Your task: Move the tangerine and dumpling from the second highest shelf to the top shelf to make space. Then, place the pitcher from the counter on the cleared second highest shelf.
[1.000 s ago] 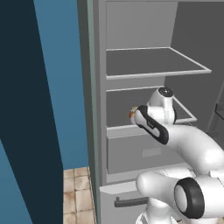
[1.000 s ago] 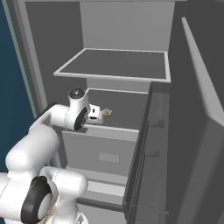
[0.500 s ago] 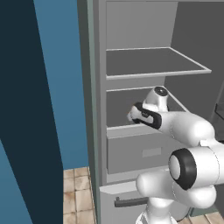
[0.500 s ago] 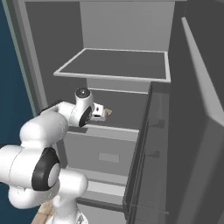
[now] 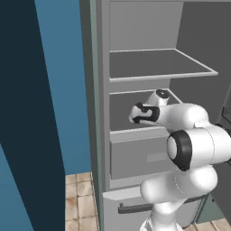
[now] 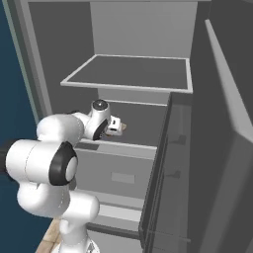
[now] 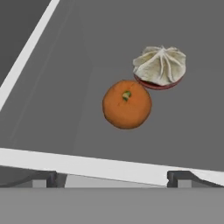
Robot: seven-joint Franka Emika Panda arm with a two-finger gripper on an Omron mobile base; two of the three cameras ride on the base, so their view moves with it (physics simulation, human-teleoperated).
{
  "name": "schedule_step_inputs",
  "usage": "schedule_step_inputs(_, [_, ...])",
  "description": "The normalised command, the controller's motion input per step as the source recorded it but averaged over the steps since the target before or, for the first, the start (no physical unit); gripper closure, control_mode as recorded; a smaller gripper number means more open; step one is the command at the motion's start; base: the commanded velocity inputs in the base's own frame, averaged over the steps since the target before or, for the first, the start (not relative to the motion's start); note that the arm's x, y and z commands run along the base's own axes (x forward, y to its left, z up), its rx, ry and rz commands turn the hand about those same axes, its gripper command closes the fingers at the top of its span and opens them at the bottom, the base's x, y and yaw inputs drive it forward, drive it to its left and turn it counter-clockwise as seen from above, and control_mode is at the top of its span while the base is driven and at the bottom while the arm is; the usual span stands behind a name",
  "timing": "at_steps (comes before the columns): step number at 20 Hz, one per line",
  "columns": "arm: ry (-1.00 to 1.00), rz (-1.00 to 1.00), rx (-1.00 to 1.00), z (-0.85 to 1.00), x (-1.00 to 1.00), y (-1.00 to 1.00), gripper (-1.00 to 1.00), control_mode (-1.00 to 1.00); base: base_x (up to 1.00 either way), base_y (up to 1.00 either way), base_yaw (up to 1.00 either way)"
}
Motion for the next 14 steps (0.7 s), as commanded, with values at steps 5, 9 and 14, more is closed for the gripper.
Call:
schedule_step_inputs(5, [0.0,0.0,0.03,-0.2,0.36,-0.03,-1.0,-1.0,0.0,0.0,0.0])
schedule_step_inputs(9, [0.0,0.0,0.02,-0.2,0.36,0.0,-1.0,-1.0,0.0,0.0,0.0])
schedule_step_inputs(14, [0.0,0.0,0.01,-0.23,0.32,0.0,-1.0,-1.0,0.0,0.0,0.0])
